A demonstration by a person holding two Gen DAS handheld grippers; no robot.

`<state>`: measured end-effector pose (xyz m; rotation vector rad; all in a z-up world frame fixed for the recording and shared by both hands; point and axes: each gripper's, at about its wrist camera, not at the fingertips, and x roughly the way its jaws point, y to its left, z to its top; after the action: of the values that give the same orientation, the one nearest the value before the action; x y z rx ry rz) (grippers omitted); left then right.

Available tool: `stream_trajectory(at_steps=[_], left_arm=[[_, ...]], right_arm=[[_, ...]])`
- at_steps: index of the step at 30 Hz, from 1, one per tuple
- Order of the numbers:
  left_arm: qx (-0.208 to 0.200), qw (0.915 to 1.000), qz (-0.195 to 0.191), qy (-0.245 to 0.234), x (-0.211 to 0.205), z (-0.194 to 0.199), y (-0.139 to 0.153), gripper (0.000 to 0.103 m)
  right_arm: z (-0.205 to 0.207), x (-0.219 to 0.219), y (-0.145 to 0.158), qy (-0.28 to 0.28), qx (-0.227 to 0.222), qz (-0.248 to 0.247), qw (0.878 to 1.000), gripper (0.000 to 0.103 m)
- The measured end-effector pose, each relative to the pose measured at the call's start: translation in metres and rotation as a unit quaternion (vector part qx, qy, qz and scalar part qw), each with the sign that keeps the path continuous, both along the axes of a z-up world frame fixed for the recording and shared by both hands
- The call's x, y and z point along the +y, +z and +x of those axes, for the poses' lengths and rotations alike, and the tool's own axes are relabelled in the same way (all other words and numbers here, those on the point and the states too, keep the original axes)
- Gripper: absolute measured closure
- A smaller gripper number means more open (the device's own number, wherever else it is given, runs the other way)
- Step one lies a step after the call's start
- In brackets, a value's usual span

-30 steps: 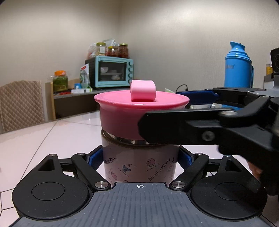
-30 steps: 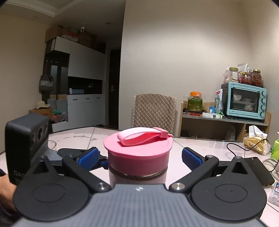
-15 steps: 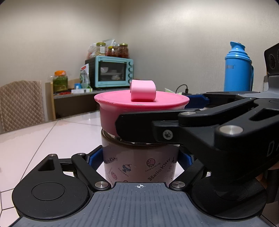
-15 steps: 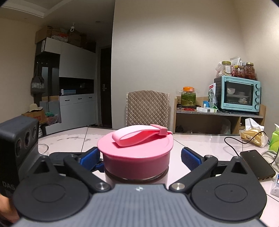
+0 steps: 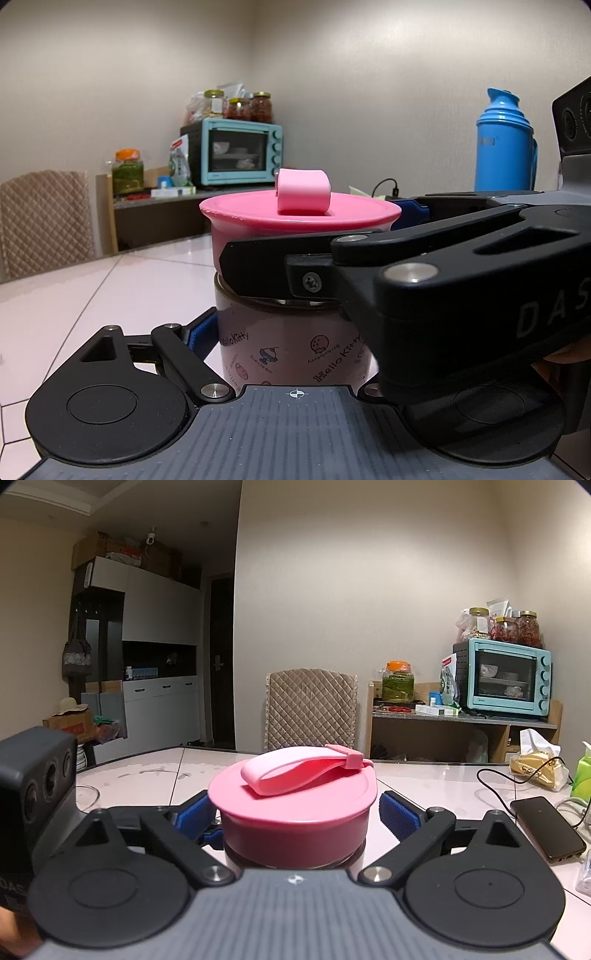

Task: Unscrew bottle cap and pour

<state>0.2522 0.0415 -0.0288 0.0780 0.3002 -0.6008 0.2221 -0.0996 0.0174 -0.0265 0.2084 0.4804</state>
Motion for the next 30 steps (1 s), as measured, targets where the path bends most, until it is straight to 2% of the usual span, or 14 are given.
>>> stream_trajectory(at_steps=[3, 6, 19, 30], left_arm=[[0.0, 1.0, -0.001, 0.0, 0.0, 0.0, 0.0, 0.013], [0.0, 1.0, -0.001, 0.0, 0.0, 0.0, 0.0, 0.013], [0.0, 1.0, -0.001, 0.0, -0.001, 0.0, 0.0, 0.013], [0.001, 1.0, -0.001, 0.0, -0.004, -0.001, 0.001, 0.013]], right_arm=[[0.001, 0.0, 0.0, 0.0, 0.002, 0.0, 1.0, 0.011], [0.0, 0.0, 0.0, 0.006, 0.003, -0.002, 1.0, 0.017], [0.003, -0.003, -0.001, 0.032, -0.005, -0.007, 0.999, 0.018], [0.014, -0.019, -0.002, 0.111, -0.027, -0.026, 0.993, 0.018]])
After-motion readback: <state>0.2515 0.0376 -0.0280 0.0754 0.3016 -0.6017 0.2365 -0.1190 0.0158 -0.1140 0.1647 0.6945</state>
